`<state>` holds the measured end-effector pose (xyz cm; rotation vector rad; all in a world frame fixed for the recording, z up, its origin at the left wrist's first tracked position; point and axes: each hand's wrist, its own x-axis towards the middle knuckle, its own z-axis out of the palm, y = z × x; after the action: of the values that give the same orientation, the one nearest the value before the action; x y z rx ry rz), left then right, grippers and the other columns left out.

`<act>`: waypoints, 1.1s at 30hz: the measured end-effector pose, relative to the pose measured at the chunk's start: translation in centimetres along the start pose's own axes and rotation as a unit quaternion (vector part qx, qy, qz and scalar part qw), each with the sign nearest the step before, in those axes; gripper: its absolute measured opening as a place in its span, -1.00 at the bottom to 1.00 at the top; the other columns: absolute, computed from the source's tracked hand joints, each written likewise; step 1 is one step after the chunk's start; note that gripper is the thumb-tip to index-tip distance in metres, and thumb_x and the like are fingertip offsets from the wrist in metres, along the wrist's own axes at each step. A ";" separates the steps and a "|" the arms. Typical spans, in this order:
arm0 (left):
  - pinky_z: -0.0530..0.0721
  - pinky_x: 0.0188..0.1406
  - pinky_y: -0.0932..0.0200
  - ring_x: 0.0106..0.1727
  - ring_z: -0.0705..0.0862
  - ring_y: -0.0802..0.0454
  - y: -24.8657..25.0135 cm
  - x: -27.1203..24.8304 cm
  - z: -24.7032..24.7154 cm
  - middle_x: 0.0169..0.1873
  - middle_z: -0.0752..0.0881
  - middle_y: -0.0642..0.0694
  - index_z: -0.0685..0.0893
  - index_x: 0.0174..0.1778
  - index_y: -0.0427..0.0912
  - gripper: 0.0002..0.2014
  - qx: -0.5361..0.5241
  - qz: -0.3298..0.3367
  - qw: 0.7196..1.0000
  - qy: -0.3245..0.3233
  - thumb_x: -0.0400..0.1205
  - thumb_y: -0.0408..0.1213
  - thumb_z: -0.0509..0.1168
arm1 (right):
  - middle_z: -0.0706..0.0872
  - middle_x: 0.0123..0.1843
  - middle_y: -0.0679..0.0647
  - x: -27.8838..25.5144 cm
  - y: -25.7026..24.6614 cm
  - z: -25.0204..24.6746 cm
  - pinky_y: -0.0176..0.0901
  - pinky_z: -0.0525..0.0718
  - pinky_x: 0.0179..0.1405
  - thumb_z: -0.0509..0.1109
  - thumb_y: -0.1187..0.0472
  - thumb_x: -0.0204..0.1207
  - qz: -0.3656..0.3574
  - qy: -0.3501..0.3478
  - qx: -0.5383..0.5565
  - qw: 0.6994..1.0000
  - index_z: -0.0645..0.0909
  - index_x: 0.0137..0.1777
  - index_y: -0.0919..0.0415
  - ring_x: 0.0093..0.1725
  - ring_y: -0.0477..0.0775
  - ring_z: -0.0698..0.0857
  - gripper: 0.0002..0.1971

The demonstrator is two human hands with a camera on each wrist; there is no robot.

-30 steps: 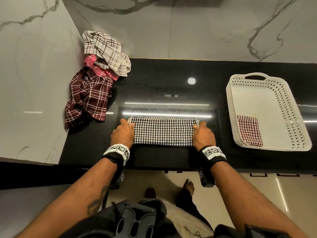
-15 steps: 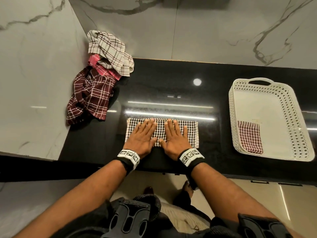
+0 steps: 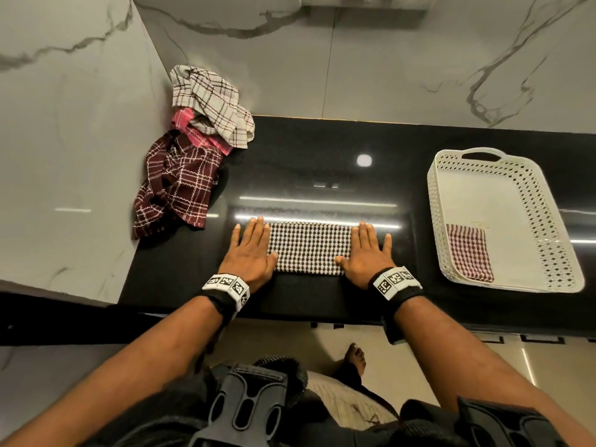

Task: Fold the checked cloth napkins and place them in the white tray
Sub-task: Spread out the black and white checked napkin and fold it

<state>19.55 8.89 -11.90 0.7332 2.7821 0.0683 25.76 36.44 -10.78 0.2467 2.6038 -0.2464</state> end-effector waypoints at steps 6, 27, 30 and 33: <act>0.52 0.34 -0.06 0.33 0.53 -0.07 5.6 -0.1 -0.9 0.39 0.53 -0.07 0.47 0.53 0.00 -0.54 -0.012 0.205 0.977 0.059 0.69 -0.08 0.12 | 0.19 0.72 0.10 -0.6 -0.4 -1.3 0.50 -0.01 0.65 0.20 -0.01 0.67 -0.053 0.080 0.036 0.995 0.27 0.60 0.11 0.73 0.20 0.08 -0.46; -0.20 0.72 -0.18 0.75 -0.24 -0.14 1.2 -4.8 3.9 0.73 -0.25 -0.23 -0.16 0.75 -0.24 0.14 0.095 0.258 0.961 -0.020 0.48 0.33 0.29 | -0.45 0.73 0.02 -7.0 -2.2 6.3 0.30 -0.39 0.64 0.53 -0.22 0.38 -0.194 0.028 -0.066 0.978 -0.34 0.75 0.09 0.69 0.03 -0.45 0.25; 0.06 0.70 -0.18 0.74 0.10 -0.16 1.4 -6.1 5.1 0.73 0.10 -0.26 0.17 0.72 -0.25 0.05 0.034 0.251 0.967 0.037 0.37 0.02 0.51 | -0.20 0.78 -0.03 -8.1 -1.7 8.4 0.35 -0.18 0.70 0.52 0.13 0.45 -0.215 0.087 -0.018 0.973 -0.10 0.77 0.03 0.73 -0.04 -0.23 0.03; 0.38 0.59 -0.22 0.60 0.45 -0.15 1.0 -7.3 6.1 0.58 0.47 -0.22 0.54 0.51 -0.20 -0.36 -0.075 0.279 0.951 0.115 0.47 -0.15 0.43 | 0.41 0.66 -0.05 -9.3 -0.9 10.2 0.30 0.17 0.66 0.43 0.26 0.46 -0.233 0.180 0.130 0.947 0.49 0.54 0.00 0.67 -0.05 0.31 -0.39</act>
<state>27.80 6.08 -15.92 1.5267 2.6366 0.4940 38.33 32.11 -14.70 -0.2704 2.9584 -0.7800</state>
